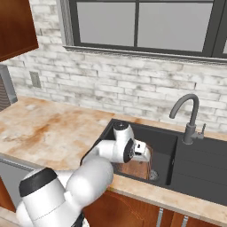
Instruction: Move the cutting board and knife to the sink. Then move spray from the cabinet to the counter.
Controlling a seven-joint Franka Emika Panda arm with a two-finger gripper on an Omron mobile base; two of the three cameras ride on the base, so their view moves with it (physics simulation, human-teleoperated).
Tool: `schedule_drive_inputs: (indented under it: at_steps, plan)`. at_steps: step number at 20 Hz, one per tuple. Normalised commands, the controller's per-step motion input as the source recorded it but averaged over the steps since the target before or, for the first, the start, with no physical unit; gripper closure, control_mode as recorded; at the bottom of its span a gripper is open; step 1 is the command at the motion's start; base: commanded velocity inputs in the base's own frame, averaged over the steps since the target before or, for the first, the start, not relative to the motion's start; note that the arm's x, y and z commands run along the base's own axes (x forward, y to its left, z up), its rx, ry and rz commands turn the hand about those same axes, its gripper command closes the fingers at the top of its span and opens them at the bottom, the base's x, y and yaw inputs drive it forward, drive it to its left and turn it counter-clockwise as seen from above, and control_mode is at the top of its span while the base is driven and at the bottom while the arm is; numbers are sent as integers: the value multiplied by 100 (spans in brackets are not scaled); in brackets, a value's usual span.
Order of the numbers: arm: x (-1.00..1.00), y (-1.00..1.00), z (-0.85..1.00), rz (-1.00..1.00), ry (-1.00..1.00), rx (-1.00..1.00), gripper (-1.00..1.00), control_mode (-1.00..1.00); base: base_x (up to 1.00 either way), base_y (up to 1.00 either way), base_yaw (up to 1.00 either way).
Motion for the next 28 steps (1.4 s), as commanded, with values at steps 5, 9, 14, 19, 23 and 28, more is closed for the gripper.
schedule_drive_inputs:
  at_steps: [5,9,14,19,23,28]
  plan:
    - [-30,0,54,0,1,5,-100,-100,0,0,0]
    - [-42,7,48,-1,0,6,-100,-100,0,0,0]
    - [-37,28,44,-5,-1,4,-100,-100,0,0,0]
    - [-38,23,45,-2,-1,2,-100,-100,0,0,0]
    - [-35,12,40,-3,0,0,-100,-100,0,0,0]
    - [-38,5,31,-2,0,0,-100,-100,0,0,0]
